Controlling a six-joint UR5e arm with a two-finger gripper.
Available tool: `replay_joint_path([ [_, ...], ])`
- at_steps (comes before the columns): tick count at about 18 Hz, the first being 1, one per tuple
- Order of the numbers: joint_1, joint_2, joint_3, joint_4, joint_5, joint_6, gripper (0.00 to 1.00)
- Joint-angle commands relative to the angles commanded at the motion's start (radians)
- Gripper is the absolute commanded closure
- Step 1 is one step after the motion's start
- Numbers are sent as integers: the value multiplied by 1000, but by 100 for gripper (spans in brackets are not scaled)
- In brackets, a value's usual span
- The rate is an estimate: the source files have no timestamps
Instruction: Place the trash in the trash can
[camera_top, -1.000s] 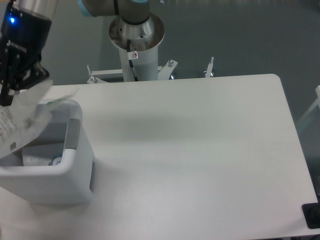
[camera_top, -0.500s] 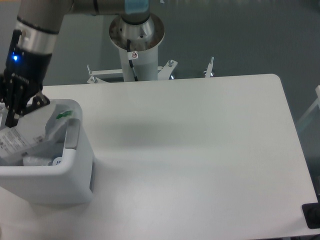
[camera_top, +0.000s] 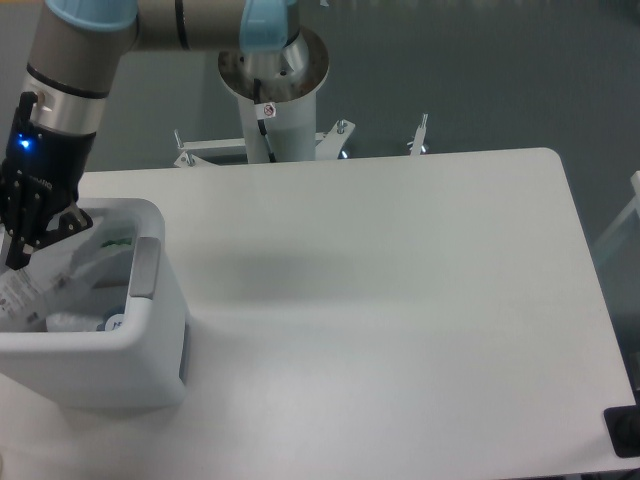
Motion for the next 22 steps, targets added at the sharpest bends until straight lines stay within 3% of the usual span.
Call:
replay_joint_path([
  [5, 100, 28, 26, -3, 11, 1, 0],
  [9, 219, 25, 35, -3, 188, 23, 0],
  [15, 324, 21, 19, -15, 270, 211, 0],
  [20, 344, 47, 5, -129, 321, 310, 0],
  [22, 344, 54, 3, -140, 337, 336, 0],
])
